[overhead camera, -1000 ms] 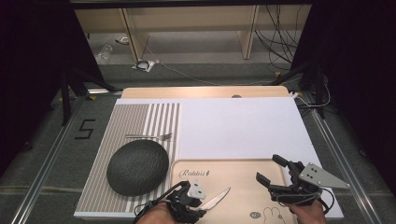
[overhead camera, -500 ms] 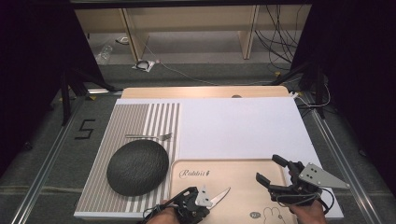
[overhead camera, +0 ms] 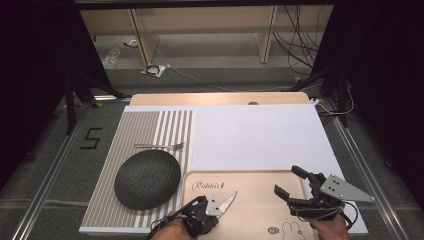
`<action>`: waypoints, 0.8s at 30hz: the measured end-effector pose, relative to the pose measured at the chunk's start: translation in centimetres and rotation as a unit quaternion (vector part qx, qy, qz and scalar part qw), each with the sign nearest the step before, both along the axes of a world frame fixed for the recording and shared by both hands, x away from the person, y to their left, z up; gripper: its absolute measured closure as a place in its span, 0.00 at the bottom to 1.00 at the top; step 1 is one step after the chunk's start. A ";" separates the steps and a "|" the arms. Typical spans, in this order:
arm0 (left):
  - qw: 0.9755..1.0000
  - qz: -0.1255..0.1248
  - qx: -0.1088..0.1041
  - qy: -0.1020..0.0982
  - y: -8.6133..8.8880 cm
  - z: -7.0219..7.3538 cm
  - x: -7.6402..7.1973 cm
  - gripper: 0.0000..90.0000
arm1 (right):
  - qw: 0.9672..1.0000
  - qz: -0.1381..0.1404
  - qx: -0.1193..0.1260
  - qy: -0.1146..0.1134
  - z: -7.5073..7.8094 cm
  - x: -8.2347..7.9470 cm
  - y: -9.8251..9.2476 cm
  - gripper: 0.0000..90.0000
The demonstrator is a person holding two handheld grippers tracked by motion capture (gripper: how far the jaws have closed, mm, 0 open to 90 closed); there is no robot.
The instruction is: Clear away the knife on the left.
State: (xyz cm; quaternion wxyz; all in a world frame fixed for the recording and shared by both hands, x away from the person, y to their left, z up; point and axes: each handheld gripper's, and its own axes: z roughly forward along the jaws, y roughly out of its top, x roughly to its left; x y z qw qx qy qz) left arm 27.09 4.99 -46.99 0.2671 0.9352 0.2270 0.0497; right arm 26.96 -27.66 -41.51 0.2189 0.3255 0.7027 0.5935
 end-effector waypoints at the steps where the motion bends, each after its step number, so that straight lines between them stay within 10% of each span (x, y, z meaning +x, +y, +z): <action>1: 1.000 0.002 0.001 0.001 0.2 0.0 0.1 0.99 | 1.000 0.000 0.000 0.000 0.0 0.0 0.0 0.19; 24: 0.998 0.066 0.021 0.004 3.0 0.2 1.6 0.99 | 1.000 0.002 0.002 -0.003 0.0 0.0 0.0 0.19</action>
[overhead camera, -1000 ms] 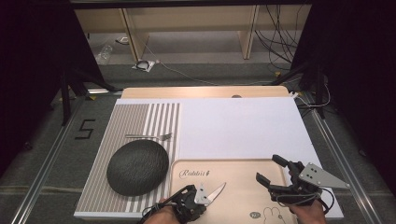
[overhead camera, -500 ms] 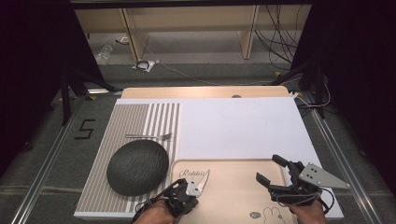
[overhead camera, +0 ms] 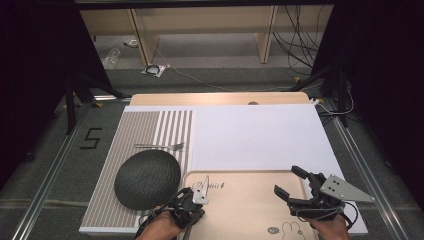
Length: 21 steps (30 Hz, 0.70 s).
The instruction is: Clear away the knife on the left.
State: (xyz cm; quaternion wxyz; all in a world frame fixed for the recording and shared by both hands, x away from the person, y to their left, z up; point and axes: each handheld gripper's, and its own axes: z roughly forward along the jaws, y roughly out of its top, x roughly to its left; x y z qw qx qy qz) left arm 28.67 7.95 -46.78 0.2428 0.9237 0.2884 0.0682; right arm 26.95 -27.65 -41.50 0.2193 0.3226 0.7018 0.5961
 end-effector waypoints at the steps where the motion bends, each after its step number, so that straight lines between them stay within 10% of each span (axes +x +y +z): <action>1: 1.000 0.000 0.002 -0.001 0.1 0.0 0.0 0.99 | 1.000 0.000 0.000 0.000 0.0 0.0 0.0 0.19; 21: 1.000 0.016 0.017 0.010 1.7 0.2 0.5 0.99 | 1.000 0.001 0.001 0.000 0.0 0.0 0.0 0.19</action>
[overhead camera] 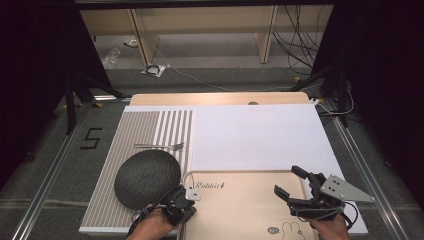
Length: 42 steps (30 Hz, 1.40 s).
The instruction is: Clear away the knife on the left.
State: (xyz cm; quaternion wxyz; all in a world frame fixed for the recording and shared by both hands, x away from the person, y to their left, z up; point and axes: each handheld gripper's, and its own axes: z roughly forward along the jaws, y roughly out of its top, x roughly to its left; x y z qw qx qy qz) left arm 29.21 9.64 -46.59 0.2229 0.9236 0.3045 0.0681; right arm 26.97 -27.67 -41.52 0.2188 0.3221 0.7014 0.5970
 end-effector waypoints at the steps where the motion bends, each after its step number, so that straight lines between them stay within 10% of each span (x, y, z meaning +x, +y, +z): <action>1: 1.000 0.000 0.000 0.001 0.0 0.0 0.0 0.99 | 1.000 0.000 0.000 0.000 0.0 0.0 0.0 0.19; 8: 1.000 -0.003 -0.007 -0.005 0.2 0.3 0.0 0.97 | 1.000 0.000 0.001 0.000 0.0 0.0 0.0 0.19; 23: 0.997 0.030 -0.065 -0.024 2.1 2.9 0.8 0.37 | 1.000 0.000 0.001 0.001 -0.1 0.1 0.0 0.19; 42: 0.988 0.095 -0.094 -0.071 6.3 5.3 2.9 0.26 | 1.000 0.001 0.002 0.004 -0.1 0.1 -0.1 0.19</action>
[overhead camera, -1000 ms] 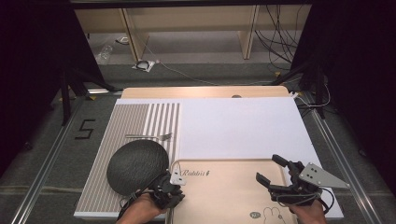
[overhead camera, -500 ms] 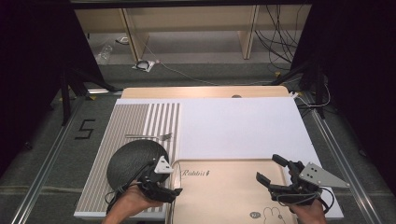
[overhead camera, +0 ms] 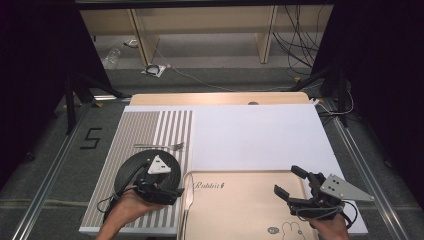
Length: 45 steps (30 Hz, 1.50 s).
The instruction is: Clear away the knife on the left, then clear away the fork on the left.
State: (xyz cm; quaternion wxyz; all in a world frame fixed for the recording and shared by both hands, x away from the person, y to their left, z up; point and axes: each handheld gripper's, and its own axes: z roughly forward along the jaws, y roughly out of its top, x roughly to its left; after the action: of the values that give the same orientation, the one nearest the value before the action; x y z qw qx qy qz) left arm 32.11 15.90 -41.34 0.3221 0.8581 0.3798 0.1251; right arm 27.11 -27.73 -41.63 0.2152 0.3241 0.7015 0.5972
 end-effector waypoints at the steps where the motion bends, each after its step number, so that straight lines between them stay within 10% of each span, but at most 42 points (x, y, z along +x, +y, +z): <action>1: 1.000 0.000 -0.006 -0.002 0.3 0.2 0.1 0.25 | 1.000 0.000 0.001 -0.001 0.0 0.0 0.0 0.19; 21: 0.998 0.048 -0.016 -0.025 3.4 1.0 1.8 0.23 | 1.000 -0.002 -0.001 0.002 -0.1 0.1 0.0 0.19; 45: 0.997 0.071 0.024 -0.034 5.2 1.3 6.3 0.23 | 1.000 -0.004 0.000 0.003 -0.1 0.1 0.1 0.18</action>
State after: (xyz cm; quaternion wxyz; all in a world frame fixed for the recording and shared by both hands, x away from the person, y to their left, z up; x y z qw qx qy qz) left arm 38.45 21.07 -40.07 0.3043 0.8319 0.4250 0.1862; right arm 27.19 -27.67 -41.71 0.2154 0.3287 0.7005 0.5957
